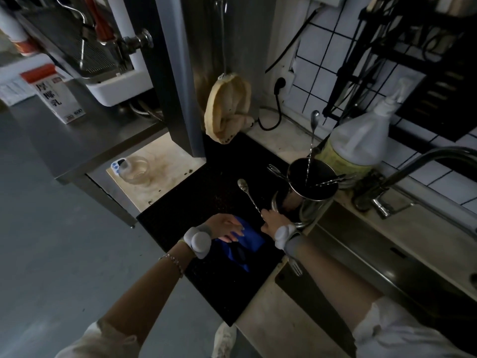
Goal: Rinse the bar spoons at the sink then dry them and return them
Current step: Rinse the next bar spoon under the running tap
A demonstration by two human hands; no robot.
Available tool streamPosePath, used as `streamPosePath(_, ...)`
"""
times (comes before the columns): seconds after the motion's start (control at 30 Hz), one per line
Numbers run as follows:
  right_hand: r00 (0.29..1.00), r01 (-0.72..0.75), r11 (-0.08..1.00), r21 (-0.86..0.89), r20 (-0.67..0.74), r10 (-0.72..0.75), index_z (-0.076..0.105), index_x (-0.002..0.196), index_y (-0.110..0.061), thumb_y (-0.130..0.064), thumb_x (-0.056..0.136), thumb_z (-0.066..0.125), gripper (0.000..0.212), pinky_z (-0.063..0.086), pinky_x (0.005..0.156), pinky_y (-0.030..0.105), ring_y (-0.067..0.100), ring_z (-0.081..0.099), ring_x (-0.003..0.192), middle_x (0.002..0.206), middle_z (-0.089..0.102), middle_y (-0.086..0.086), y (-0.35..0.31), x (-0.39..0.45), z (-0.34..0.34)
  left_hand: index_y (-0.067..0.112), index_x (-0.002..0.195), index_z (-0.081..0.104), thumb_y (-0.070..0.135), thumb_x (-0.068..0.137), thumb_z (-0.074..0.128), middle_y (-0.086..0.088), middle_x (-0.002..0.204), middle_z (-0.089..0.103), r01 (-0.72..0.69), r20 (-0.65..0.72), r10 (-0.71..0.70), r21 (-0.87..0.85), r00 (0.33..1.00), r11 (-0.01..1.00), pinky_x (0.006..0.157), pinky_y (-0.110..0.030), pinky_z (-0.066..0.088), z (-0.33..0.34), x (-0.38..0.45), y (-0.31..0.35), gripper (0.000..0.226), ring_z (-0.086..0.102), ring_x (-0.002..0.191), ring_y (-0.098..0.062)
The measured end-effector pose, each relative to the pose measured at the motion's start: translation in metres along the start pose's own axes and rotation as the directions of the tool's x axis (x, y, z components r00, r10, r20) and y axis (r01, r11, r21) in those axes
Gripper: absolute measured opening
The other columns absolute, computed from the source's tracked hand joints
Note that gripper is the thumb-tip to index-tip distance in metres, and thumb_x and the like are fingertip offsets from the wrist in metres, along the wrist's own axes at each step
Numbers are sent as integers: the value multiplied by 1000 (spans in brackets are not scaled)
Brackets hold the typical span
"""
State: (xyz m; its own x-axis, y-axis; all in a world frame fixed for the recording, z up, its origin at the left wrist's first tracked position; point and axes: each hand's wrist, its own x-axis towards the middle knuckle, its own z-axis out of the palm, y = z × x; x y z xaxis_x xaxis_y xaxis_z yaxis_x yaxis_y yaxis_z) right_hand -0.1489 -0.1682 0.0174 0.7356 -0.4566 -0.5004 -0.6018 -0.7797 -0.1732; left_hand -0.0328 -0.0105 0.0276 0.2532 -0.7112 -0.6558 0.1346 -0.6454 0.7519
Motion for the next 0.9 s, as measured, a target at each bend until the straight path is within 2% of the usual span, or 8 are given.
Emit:
streamPosePath(0.13, 987, 150, 982, 113, -68, -142, 47, 113, -5, -12, 89, 53, 26, 48, 80, 41, 36, 62, 100, 111, 61, 20, 28, -36, -7, 15, 95, 59, 22, 91, 60, 7, 69, 74, -64, -69, 61, -36, 996, 997, 50, -20, 56, 22, 0, 14, 8, 68, 52, -7)
streamPosePath(0.23, 976, 209, 960, 188, -106, -191, 48, 120, -10, -11, 92, 52, 29, 42, 79, 28, 31, 62, 104, 115, 62, 14, 54, -70, -8, 26, 99, 59, 29, 87, 65, 6, 77, 74, -135, -97, 131, -35, 987, 990, 48, -21, 54, 52, 2, 30, 13, 68, 53, -11)
streamPosePath(0.33, 972, 216, 939, 268, -152, -180, 50, 129, -8, -13, 95, 51, 34, 48, 86, 35, 33, 62, 105, 118, 63, 17, 87, -114, -7, 32, 101, 63, 27, 88, 64, 6, 82, 74, -228, -1, 228, 48, 974, 973, 52, -19, 54, 94, 5, 47, 14, 68, 56, -9)
streamPosePath(0.43, 975, 200, 933, 299, -158, -159, 54, 124, -3, -14, 96, 50, 30, 47, 86, 42, 38, 62, 101, 111, 65, 22, 116, -153, -4, 16, 103, 67, 17, 89, 63, 1, 83, 71, -292, 15, 292, 100, 956, 951, 53, -16, 55, 137, 7, 58, 15, 65, 53, -3)
streamPosePath(0.6, 974, 167, 886, 433, -212, -80, 56, 120, -4, -16, 97, 51, 27, 52, 80, 34, 30, 65, 91, 104, 67, 20, 152, -199, 6, 11, 94, 72, 21, 85, 67, 0, 74, 67, -344, 0, 350, 195, 937, 919, 54, -10, 51, 198, 8, 75, 14, 63, 54, 3)
streamPosePath(0.7, 985, 139, 682, 718, -168, -23, 48, 125, 4, -2, 96, 51, 29, 50, 58, 13, 4, 66, 68, 88, 65, 13, 178, -221, 14, 32, 75, 73, 25, 83, 70, 14, 61, 68, -392, 47, 393, 241, 919, 888, 55, -9, 49, 231, 8, 88, 11, 61, 55, 7)
streamPosePath(0.8, 998, 21, 473, 881, -48, 46, 52, 114, -5, -7, 97, 52, 17, 55, 49, 20, 7, 68, 56, 73, 71, 4, 202, -240, 14, 44, 69, 71, 23, 80, 71, 28, 57, 66, -438, 73, 439, 322, 895, 839, 56, -3, 43, 261, 6, 103, 24, 56, 53, 13)
streamPosePath(0.9, 991, -43, 364, 930, -6, 132, 59, 91, -13, -12, 97, 53, 8, 57, 48, 24, 13, 68, 52, 64, 71, 2, 221, -252, 9, 34, 80, 76, 19, 76, 74, 35, 62, 65, -484, 147, 463, 349, 874, 802, 62, 0, 42, 289, 10, 121, 16, 58, 62, 20)
